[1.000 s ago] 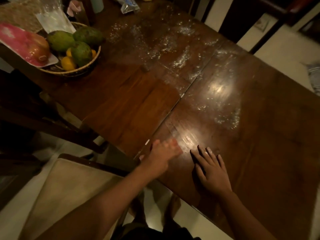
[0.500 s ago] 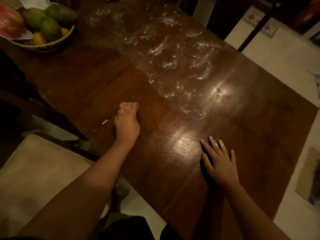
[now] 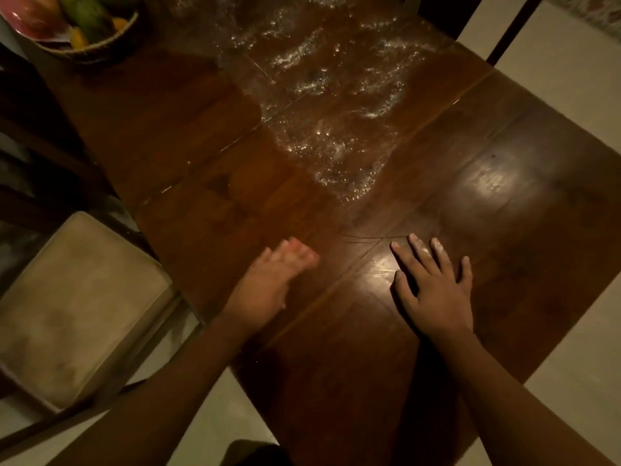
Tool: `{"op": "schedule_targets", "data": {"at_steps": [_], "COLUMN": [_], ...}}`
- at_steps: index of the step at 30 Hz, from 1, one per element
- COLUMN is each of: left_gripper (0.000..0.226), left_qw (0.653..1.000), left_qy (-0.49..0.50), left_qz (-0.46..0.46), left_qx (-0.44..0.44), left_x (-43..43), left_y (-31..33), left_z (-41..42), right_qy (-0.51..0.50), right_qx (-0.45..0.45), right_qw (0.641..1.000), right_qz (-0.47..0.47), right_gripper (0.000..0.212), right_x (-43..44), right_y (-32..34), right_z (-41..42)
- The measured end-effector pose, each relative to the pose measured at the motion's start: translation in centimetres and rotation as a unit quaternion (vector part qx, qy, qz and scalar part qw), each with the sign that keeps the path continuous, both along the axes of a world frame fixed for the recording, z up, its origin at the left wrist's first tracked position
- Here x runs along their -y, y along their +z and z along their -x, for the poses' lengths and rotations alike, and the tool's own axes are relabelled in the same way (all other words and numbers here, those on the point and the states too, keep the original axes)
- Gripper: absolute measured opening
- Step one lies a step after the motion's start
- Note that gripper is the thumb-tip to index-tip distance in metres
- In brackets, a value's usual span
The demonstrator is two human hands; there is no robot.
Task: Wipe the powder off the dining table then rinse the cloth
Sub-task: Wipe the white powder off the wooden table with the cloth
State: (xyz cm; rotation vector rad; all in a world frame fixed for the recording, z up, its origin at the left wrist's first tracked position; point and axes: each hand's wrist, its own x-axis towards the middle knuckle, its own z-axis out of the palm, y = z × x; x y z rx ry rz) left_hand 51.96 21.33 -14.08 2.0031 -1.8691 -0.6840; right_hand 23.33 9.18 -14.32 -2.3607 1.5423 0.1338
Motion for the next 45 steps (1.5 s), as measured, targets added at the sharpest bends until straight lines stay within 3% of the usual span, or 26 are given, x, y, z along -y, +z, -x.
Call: {"op": "schedule_targets", "data": {"at_steps": [4, 6, 8, 12, 14, 17, 21, 23, 26, 28, 30, 32, 35, 38, 40, 45], "left_gripper": [0.068, 0.064, 0.07, 0.076, 0.074, 0.07, 0.063, 0.068, 0.064, 0.058, 0.064, 0.068, 0.055, 0.045, 0.047, 0.062], "left_qw": [0.967, 0.954, 0.964, 0.998, 0.996, 0.991, 0.944, 0.951, 0.989, 0.993, 0.992, 0.984, 0.927, 0.885, 0.885, 0.964], "left_qy": [0.254, 0.298, 0.259, 0.009, -0.04, 0.094, 0.319, 0.291, 0.098, 0.035, 0.046, 0.14, 0.364, 0.453, 0.449, 0.237], "left_qz": [0.023, 0.042, 0.069, 0.069, 0.07, 0.1, 0.086, 0.105, 0.113, 0.113, 0.118, 0.107, 0.087, 0.067, 0.075, 0.097], "left_qx": [0.01, 0.018, -0.001, -0.008, -0.031, -0.006, 0.01, 0.011, -0.005, -0.025, -0.021, 0.008, 0.038, 0.084, 0.097, 0.065], "left_x": [7.0, 11.7, 14.9, 14.3, 12.5, 13.3, 18.4, 20.4, 21.0, 20.3, 19.1, 18.3, 19.3, 22.7, 24.9, 28.5], "left_y": [0.0, -0.5, -1.0, -1.8, -1.7, -2.6, -3.1, -2.7, -2.5, -2.0, -1.6, -1.6, -1.6, -1.8, -2.0, -2.3], "left_z": [-0.6, 1.3, 4.3, 9.7, 8.9, 5.0, 4.7, 8.4, 13.4, 12.8, 11.3, 9.9, 10.4, 13.7, 15.6, 19.1], "right_qy": [0.002, 0.004, 0.007, 0.009, 0.006, -0.001, 0.011, 0.027, 0.053, 0.064, 0.1, 0.177, 0.225, 0.187, 0.183, 0.193], "right_qx": [0.007, 0.011, 0.016, 0.02, 0.025, 0.044, 0.045, 0.046, 0.057, 0.079, 0.115, 0.117, 0.076, 0.04, 0.018, 0.008], "right_qw": [1.0, 1.0, 1.0, 1.0, 1.0, 0.999, 0.999, 0.998, 0.997, 0.995, 0.988, 0.976, 0.971, 0.981, 0.983, 0.981], "right_qz": [0.007, 0.011, 0.015, 0.019, 0.017, 0.005, -0.009, -0.017, -0.023, -0.025, -0.032, -0.042, -0.03, -0.02, -0.003, 0.007], "right_gripper": [0.051, 0.052, 0.052, 0.053, 0.054, 0.054, 0.056, 0.059, 0.059, 0.059, 0.058, 0.057, 0.056, 0.056, 0.056, 0.059], "right_x": [0.0, 0.1, 0.1, 0.5, 0.4, 0.6, 0.9, 1.3, 2.2, 2.5, 3.3, 5.5, 11.7, 19.1, 22.4, 24.6], "right_y": [0.1, -0.1, -0.3, -0.7, -0.7, -0.6, -0.5, -0.5, -0.7, -0.8, -0.9, -1.1, -1.2, -1.0, -0.7, -0.7], "right_z": [0.1, 0.2, 0.4, 0.5, 0.6, 0.6, 0.4, 0.5, 0.6, 0.9, 2.2, 4.7, 9.6, 12.8, 12.8, 11.5]}}
